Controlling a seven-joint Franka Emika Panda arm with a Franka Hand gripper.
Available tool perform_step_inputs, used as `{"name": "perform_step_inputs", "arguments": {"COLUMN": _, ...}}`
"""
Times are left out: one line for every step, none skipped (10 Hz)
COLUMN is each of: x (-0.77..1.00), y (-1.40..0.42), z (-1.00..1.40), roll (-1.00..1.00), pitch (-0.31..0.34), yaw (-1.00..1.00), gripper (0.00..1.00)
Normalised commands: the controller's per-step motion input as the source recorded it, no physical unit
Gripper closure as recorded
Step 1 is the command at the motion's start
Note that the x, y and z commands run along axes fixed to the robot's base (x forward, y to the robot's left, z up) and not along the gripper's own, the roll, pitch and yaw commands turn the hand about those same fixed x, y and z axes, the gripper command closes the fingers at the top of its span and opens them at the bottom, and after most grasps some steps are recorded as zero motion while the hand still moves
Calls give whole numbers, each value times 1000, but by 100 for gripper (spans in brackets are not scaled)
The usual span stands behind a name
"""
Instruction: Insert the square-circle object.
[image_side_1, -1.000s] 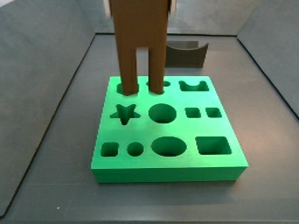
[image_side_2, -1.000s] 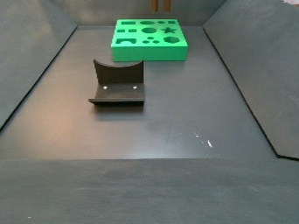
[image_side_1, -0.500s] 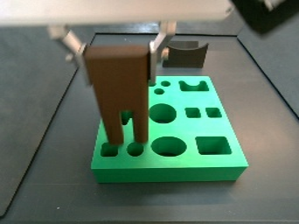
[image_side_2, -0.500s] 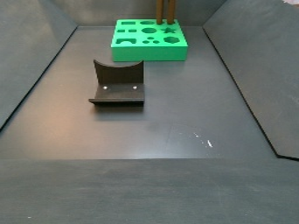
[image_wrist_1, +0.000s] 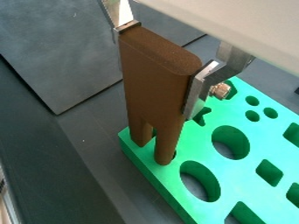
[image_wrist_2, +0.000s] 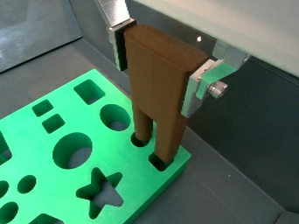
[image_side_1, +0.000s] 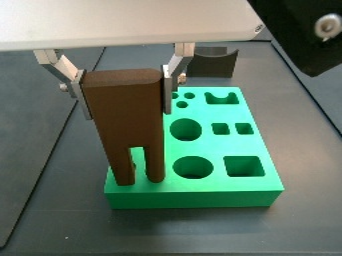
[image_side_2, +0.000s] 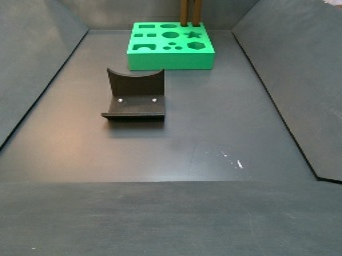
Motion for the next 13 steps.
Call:
{"name": "perform_step_inputs", "arguments": {"x": -271, "y": 137, "z": -291, "roll": 0, "pitch": -41, "yaw": -249, "gripper": 100}}
{"name": "perform_step_inputs", "arguments": {"x": -309, "y": 197, "z": -183, "roll": 0, "pitch": -23, "yaw": -180, "gripper": 100}}
{"name": "perform_step_inputs", "arguments": {"x": -226, "y": 271, "z": -103, "roll": 21, "pitch": 0, "yaw": -77, "gripper": 100}}
{"name": "perform_step_inputs", "arguments": {"x": 9, "y": 71, "z": -220, "roll": 77, "pitch": 0, "yaw": 0, "gripper": 100}}
{"name": "perform_step_inputs", "arguments": {"x": 137, "y": 71, "z": -260, "roll": 184, "pitch": 36, "yaw": 0, "gripper": 100}}
{"name": "perform_step_inputs", "arguments": {"x": 0, "y": 149, "z": -166, "roll": 114, "pitch": 37, "yaw": -237, "gripper": 100}}
{"name": "perform_step_inputs", "arguments": {"x": -3, "y": 151, "z": -163, "roll": 89, "pitch": 4, "yaw": -203, "gripper": 100}}
{"name": "perform_step_inputs", "arguments": {"x": 0, "y": 126, "z": -134, "roll": 89, "pitch": 13, "yaw": -183, "gripper": 100}}
{"name": "perform_step_inputs", "arguments": {"x": 0, "y": 131, "z": -129, "roll": 109, "pitch": 26, "yaw": -203, "gripper": 100}}
{"name": "perform_step_inputs", "arguments": {"x": 0, "y": 100, "z": -157, "roll": 119, "pitch": 16, "yaw": -220, "gripper": 100}}
{"name": "perform_step_inputs", "arguments": {"x": 0, "y": 29, "z": -220, "roll": 210, "pitch": 23, "yaw": -166, "gripper": 100}}
{"name": "perform_step_inputs", "arguments": {"x": -34, "y": 0, "z": -297, "roll": 243, "pitch": 0, "yaw": -71, "gripper": 100}}
{"name": "perform_step_inputs", "arguments": {"x": 0, "y": -6, "z": -594, "roll": 219, "pitch": -40, "yaw": -17, "gripper": 100}}
